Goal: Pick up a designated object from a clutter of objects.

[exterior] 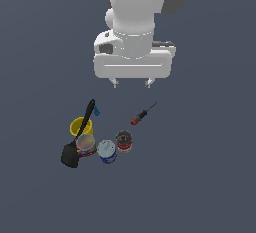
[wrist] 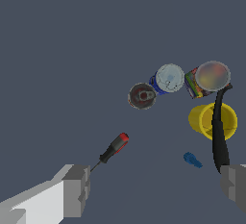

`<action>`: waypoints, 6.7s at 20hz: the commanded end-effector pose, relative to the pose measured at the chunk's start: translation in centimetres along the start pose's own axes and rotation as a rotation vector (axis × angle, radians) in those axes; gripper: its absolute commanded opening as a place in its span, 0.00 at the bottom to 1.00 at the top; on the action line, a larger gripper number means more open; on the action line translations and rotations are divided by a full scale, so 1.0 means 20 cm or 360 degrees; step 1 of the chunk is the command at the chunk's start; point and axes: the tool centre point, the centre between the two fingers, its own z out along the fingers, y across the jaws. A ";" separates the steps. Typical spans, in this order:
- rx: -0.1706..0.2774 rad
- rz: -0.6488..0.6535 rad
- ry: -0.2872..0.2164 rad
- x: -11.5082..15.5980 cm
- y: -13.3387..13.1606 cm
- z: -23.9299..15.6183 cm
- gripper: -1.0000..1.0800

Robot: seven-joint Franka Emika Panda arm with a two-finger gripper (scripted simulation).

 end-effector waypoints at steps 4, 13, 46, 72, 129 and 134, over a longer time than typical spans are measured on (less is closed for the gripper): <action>0.0008 0.0011 0.0002 0.01 0.00 0.00 0.96; 0.0042 0.0054 0.0012 0.03 -0.02 0.00 0.96; -0.0003 0.0940 -0.0044 -0.53 0.87 1.08 0.96; -0.0023 0.1044 -0.0050 -0.66 0.94 1.38 0.96; -0.0025 0.1046 -0.0050 0.07 0.57 0.03 0.00; -0.0023 0.1044 -0.0050 0.15 0.54 -0.10 0.00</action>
